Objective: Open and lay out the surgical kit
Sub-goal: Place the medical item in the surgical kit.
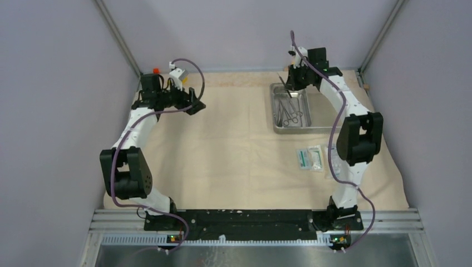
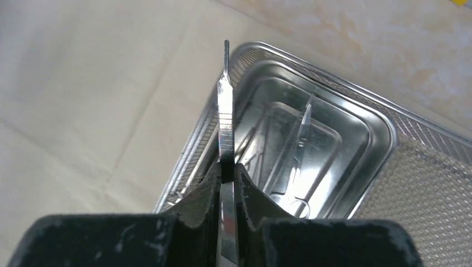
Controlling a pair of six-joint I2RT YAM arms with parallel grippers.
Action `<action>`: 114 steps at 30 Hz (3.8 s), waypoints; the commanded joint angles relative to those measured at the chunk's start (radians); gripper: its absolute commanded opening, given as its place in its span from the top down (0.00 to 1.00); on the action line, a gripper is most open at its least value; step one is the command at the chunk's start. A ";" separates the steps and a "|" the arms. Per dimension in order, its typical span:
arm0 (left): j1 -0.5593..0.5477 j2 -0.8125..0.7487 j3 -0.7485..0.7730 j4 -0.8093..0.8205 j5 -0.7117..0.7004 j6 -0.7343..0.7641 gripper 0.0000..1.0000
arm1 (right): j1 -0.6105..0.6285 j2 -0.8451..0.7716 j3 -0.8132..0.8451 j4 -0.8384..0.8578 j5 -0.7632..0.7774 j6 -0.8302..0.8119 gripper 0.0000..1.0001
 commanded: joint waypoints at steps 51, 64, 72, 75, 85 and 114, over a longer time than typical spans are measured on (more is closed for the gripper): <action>-0.194 0.180 -0.234 1.481 0.452 -1.262 0.62 | 0.308 -0.044 -0.382 1.085 -0.828 0.871 1.00; -0.193 0.211 -0.227 1.545 0.454 -1.311 0.77 | 0.308 -0.019 -0.383 1.139 -0.851 0.927 1.00; -0.192 0.208 -0.240 1.571 0.459 -1.328 0.92 | 0.308 -0.003 -0.367 1.080 -0.852 0.894 1.00; -0.192 0.202 -0.247 1.568 0.457 -1.326 0.97 | 0.308 -0.001 -0.360 1.064 -0.853 0.884 1.00; -0.189 0.085 -0.246 1.107 0.396 -0.950 1.00 | 0.307 -0.044 -0.332 0.871 -0.827 0.710 0.86; -0.134 -0.094 -0.173 -0.511 -0.501 -0.061 1.00 | 0.305 -0.256 -0.383 0.388 -0.443 0.151 0.78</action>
